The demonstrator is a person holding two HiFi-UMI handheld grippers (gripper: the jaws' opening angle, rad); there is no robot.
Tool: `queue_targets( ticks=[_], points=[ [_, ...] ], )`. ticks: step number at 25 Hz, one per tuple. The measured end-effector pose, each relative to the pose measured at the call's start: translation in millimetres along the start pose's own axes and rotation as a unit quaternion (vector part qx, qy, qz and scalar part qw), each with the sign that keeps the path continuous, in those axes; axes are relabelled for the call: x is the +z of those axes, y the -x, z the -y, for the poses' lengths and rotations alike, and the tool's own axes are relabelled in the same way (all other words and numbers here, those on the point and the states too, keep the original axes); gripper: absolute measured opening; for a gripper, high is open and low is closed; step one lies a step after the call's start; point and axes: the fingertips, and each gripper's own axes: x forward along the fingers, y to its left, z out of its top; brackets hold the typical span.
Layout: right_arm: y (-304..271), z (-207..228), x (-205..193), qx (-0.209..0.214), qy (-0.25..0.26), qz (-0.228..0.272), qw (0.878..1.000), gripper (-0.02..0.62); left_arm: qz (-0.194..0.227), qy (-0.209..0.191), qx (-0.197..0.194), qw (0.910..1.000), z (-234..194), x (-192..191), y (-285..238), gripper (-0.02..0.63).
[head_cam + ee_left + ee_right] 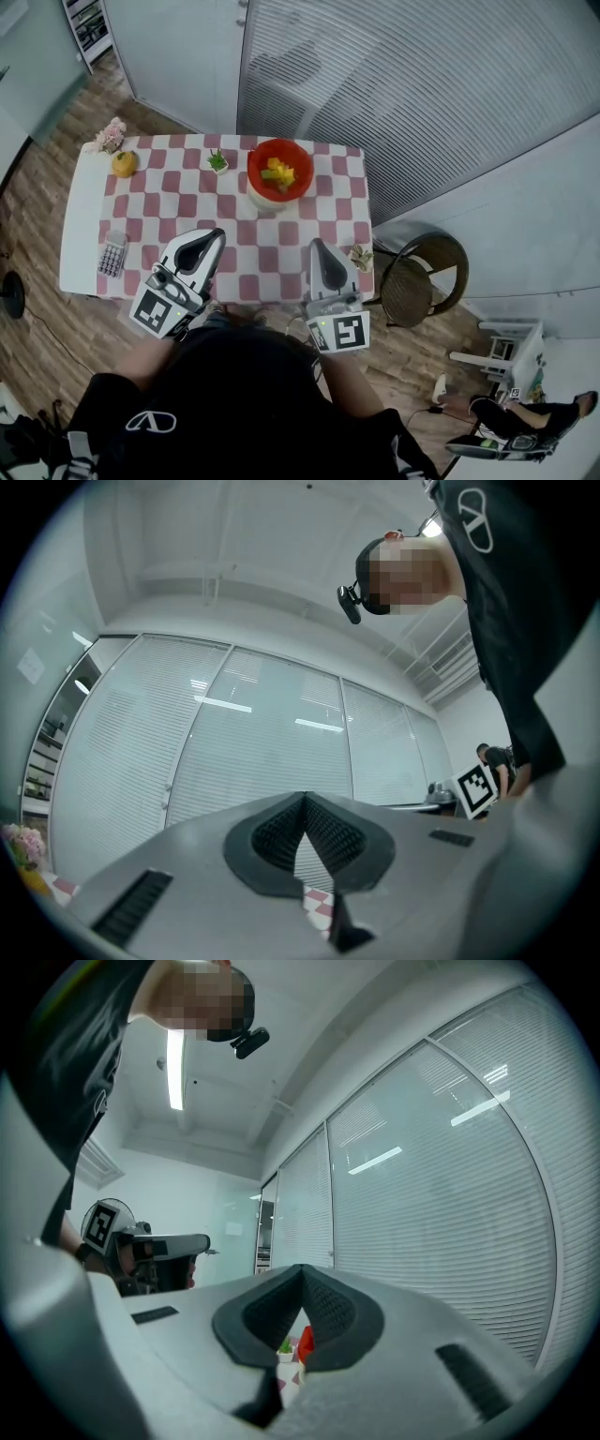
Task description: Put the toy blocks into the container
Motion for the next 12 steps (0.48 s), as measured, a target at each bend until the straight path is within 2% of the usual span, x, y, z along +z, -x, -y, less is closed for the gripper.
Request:
queue_targets(
  ticks=[12],
  points=[
    [0.7,5.9,-3.4,-0.006,-0.005,-0.008,1.000,0.003,-0.003,0.003,-0.001,1.0000,0.4,-2.1,-3.4,0.006]
  ],
)
